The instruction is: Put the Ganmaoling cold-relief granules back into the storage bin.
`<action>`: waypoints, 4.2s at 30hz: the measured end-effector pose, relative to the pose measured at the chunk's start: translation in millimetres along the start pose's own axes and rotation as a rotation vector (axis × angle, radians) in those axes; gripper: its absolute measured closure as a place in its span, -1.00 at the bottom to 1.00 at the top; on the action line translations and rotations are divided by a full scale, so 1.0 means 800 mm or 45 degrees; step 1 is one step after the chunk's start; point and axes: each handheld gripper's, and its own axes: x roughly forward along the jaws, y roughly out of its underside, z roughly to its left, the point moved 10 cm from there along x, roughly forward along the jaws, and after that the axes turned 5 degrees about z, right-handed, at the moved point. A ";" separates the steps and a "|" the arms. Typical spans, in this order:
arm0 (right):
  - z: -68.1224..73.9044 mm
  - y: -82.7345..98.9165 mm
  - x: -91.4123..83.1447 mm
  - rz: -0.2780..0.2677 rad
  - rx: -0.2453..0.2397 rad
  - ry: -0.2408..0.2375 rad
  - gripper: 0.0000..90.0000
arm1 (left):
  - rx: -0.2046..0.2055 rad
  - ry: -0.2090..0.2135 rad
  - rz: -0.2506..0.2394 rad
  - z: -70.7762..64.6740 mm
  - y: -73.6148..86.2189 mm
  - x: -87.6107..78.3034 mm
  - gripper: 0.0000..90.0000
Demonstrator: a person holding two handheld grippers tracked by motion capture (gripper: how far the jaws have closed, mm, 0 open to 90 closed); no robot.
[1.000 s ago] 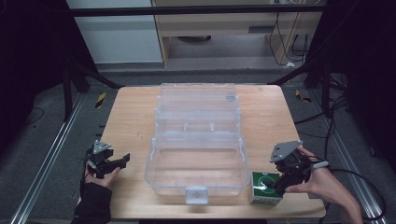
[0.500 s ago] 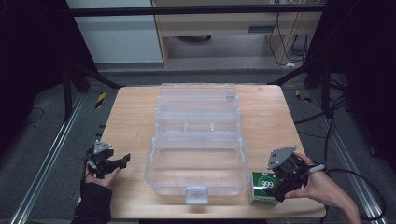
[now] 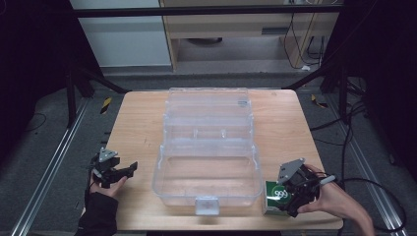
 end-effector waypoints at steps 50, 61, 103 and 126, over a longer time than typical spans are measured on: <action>0.007 0.017 0.062 0.174 -0.066 -0.087 -0.86 | 0.002 0.003 -0.002 -0.002 -0.001 0.002 -0.43; 0.007 0.020 0.062 0.193 -0.090 -0.099 -0.74 | 0.007 0.003 0.001 -0.001 -0.001 0.001 -0.43; 0.008 0.007 -0.049 0.009 -0.047 -0.048 -0.64 | 0.022 0.018 0.026 -0.007 0.001 0.005 -0.43; -0.003 -0.034 -0.086 0.008 -0.097 -0.006 -0.64 | 0.025 0.021 0.035 -0.007 0.001 0.006 -0.43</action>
